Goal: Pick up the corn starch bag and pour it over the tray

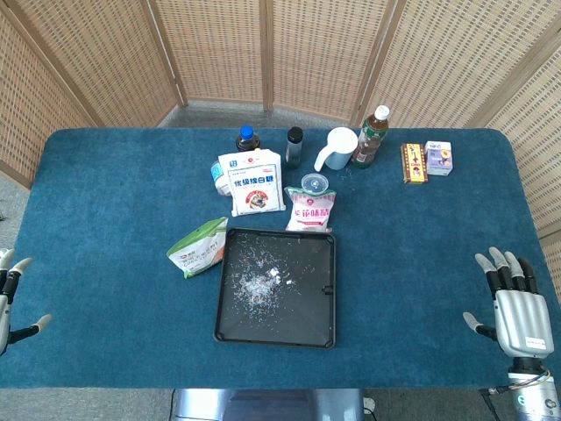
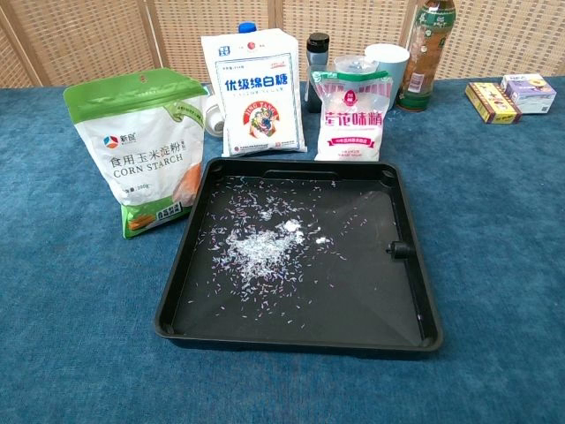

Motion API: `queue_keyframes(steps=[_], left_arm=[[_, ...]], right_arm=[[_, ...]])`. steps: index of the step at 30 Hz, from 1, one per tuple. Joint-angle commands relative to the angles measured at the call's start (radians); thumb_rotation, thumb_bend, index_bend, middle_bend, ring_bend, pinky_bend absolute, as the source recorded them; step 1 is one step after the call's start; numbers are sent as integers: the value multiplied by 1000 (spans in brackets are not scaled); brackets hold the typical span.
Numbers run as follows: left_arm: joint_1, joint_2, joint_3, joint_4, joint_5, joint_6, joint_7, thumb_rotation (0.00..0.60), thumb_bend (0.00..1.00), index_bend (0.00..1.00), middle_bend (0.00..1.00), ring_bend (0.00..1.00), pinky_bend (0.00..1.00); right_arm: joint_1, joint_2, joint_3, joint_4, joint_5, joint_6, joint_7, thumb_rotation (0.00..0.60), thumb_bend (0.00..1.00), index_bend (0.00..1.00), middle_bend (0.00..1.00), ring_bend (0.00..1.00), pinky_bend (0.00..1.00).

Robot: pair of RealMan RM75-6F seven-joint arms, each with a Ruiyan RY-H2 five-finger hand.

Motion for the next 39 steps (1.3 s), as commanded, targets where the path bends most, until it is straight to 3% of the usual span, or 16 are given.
queue_keyframes(steps=[1, 14, 25, 39], left_arm=[[-2, 0, -1, 3, -3, -5, -5, 600, 72, 98, 0, 0, 31], [-109, -101, -36, 39, -60, -185, -81, 600, 71, 98, 0, 0, 31], [-289, -349, -143, 137, -165, -355, -105, 600, 71, 98, 0, 0, 31], [-370, -509, -156, 171, -229, -374, 45, 600, 70, 98, 0, 0, 31]], right_arm=[[-1, 2, -1, -3, -1, 0, 3, 600, 102, 131, 65, 24, 43], [-4, 20, 4, -13, 3, 0, 38, 600, 102, 131, 66, 24, 42], [-3, 31, 8, -1, 15, -10, 67, 600, 103, 131, 65, 23, 42], [-7, 41, 10, 6, 25, -12, 98, 600, 102, 130, 65, 23, 42]])
